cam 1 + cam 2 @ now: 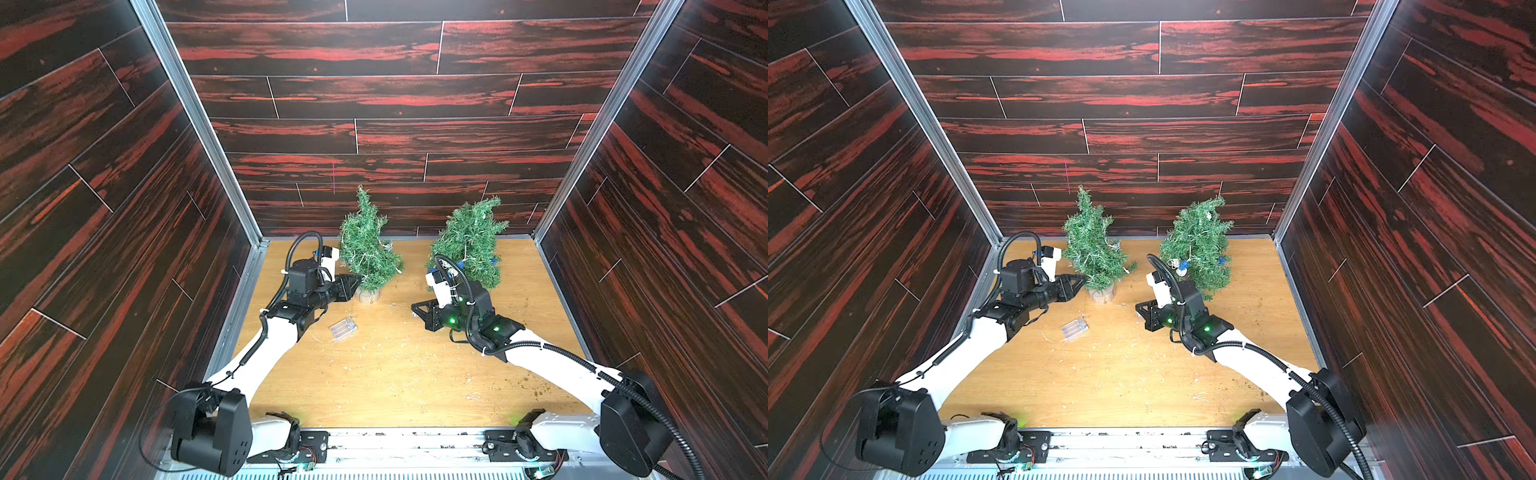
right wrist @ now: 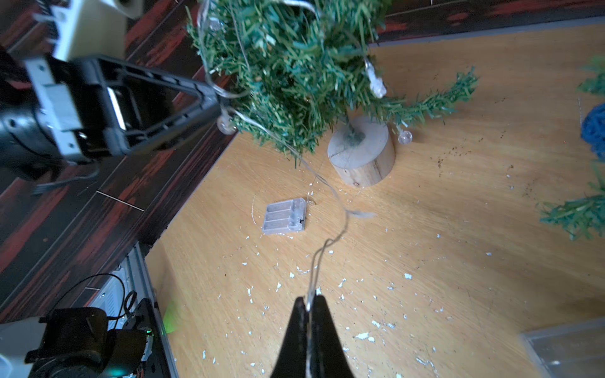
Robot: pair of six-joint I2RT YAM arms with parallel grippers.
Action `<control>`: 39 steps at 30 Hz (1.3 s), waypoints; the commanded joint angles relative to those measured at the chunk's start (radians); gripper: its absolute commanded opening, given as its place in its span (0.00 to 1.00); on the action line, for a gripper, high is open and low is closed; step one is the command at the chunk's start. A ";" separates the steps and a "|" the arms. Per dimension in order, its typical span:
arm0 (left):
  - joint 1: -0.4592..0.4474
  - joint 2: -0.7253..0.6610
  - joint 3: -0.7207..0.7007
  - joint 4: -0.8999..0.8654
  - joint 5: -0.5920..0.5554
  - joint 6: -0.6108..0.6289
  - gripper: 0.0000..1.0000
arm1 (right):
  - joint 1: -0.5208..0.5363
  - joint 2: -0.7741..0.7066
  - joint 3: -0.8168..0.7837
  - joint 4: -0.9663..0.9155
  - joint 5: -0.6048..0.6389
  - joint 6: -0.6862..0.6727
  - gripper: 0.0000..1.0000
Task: Remove string lights from the small christmas tree
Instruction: Remove the light string from the Christmas tree.
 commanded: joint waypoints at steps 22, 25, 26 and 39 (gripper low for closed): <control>-0.009 -0.055 0.094 -0.085 0.027 -0.023 0.00 | 0.008 0.038 0.114 -0.010 -0.053 0.034 0.07; -0.016 -0.082 0.136 -0.157 0.027 -0.029 0.00 | 0.005 0.044 0.163 -0.038 -0.054 0.062 0.08; -0.022 -0.089 0.152 -0.186 0.032 -0.027 0.00 | 0.002 0.048 0.185 -0.045 -0.055 0.080 0.08; -0.138 -0.106 0.278 -0.332 0.010 0.006 0.00 | -0.085 0.228 0.314 0.372 -0.513 0.514 0.13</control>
